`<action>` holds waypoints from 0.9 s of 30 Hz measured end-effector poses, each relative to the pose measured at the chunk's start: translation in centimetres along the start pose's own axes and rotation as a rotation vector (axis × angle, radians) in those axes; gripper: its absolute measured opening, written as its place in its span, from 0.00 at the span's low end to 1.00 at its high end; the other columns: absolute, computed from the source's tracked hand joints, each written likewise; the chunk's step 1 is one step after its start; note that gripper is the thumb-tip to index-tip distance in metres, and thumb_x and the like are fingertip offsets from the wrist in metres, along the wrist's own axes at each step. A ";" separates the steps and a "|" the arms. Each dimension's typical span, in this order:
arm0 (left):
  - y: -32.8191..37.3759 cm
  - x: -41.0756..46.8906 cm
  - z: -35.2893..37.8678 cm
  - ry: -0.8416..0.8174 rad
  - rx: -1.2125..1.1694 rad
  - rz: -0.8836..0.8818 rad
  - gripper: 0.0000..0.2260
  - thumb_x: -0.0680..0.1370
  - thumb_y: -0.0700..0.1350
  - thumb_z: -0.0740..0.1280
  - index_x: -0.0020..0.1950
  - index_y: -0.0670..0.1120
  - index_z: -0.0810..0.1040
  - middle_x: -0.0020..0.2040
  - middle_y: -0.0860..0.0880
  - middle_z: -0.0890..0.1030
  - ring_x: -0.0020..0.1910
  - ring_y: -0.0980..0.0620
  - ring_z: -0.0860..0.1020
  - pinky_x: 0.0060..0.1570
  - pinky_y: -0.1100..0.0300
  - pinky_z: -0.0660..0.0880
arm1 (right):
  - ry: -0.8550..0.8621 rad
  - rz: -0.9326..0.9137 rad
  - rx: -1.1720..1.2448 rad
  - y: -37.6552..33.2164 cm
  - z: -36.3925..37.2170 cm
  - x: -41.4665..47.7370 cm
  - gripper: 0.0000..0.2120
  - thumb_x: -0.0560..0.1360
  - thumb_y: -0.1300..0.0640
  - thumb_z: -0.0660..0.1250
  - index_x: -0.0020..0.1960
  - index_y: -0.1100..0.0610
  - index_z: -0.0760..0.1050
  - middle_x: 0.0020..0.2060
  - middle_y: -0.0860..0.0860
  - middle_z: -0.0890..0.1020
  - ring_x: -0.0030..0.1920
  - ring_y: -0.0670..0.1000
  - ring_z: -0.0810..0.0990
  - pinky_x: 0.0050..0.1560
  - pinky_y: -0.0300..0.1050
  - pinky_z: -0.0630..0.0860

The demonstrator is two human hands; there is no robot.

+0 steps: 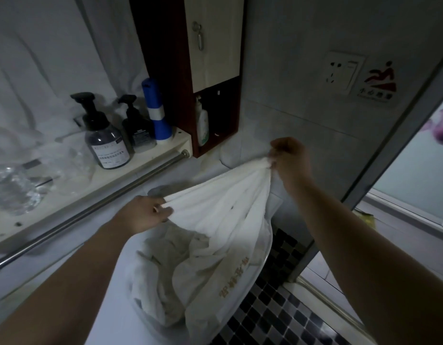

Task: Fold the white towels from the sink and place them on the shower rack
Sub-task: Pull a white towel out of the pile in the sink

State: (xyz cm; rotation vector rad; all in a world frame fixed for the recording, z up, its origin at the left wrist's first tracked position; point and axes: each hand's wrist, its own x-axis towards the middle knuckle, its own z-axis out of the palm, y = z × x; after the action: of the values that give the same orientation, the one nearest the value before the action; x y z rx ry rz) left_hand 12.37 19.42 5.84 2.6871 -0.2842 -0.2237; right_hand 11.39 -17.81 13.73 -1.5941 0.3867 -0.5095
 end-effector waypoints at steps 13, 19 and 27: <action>-1.4 -1.1 3.9 -0.003 -0.048 -0.070 0.17 0.81 0.48 0.65 0.32 0.53 0.78 0.31 0.52 0.81 0.33 0.54 0.79 0.37 0.62 0.71 | -0.138 0.189 -0.239 4.8 1.0 -1.5 0.14 0.74 0.65 0.64 0.40 0.48 0.81 0.40 0.48 0.83 0.45 0.53 0.83 0.49 0.48 0.82; -3.1 -2.0 6.2 -0.091 -0.075 -0.138 0.08 0.73 0.54 0.75 0.44 0.51 0.83 0.41 0.53 0.83 0.41 0.55 0.81 0.44 0.61 0.77 | -0.191 0.298 -0.186 7.9 2.0 -2.1 0.15 0.74 0.70 0.63 0.40 0.54 0.81 0.35 0.54 0.82 0.36 0.52 0.80 0.51 0.57 0.82; -5.1 -1.6 8.7 -0.060 -0.097 -0.188 0.09 0.73 0.47 0.76 0.52 0.50 0.83 0.45 0.51 0.81 0.41 0.55 0.78 0.41 0.64 0.69 | -0.317 0.363 -0.407 11.8 4.7 -1.9 0.10 0.70 0.59 0.65 0.37 0.49 0.82 0.36 0.55 0.84 0.45 0.61 0.85 0.53 0.62 0.82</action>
State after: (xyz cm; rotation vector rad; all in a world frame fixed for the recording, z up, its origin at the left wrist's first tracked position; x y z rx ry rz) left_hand 9.97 20.82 -3.94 2.6140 -0.0365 -0.3653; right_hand 13.01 -13.87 1.57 -1.9036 0.5457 0.1107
